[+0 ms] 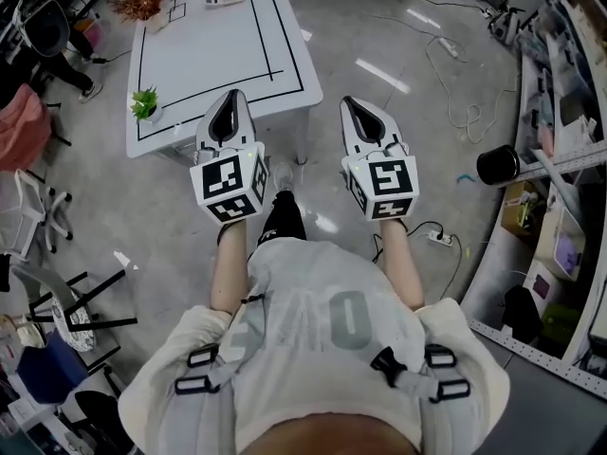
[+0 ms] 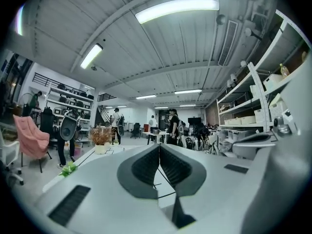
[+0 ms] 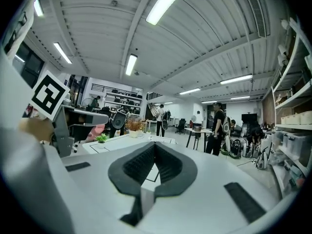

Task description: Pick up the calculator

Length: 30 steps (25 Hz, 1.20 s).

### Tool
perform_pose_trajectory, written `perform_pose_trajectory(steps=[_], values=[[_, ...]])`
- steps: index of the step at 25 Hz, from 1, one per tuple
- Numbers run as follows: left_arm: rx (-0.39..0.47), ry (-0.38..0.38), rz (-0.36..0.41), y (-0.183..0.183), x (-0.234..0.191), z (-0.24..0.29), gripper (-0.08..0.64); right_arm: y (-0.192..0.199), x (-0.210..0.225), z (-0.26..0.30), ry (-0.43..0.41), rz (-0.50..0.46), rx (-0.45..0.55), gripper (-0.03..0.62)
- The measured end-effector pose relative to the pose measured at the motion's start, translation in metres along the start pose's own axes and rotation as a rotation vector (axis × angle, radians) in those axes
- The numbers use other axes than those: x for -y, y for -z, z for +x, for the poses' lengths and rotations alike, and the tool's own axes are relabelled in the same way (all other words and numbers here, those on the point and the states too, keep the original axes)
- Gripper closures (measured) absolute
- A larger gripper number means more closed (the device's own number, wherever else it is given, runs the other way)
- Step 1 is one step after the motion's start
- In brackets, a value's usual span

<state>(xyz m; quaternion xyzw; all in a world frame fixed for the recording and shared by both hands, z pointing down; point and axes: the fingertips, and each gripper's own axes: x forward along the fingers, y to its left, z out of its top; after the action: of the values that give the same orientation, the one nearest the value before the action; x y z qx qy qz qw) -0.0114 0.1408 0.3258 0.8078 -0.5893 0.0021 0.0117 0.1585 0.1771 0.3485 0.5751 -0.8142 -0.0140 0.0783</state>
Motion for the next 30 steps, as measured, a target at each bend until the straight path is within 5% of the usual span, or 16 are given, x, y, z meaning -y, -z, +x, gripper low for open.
perform_pose_trajectory(steps=[18, 30], values=[[0.049, -0.008, -0.031, -0.035, -0.132, 0.242, 0.538, -0.068, 0.050, 0.286, -0.039, 0.001, 0.044, 0.589], [0.062, -0.124, -0.001, -0.053, -0.148, 0.282, 0.538, -0.081, 0.093, 0.324, -0.005, -0.034, 0.110, 0.589]])
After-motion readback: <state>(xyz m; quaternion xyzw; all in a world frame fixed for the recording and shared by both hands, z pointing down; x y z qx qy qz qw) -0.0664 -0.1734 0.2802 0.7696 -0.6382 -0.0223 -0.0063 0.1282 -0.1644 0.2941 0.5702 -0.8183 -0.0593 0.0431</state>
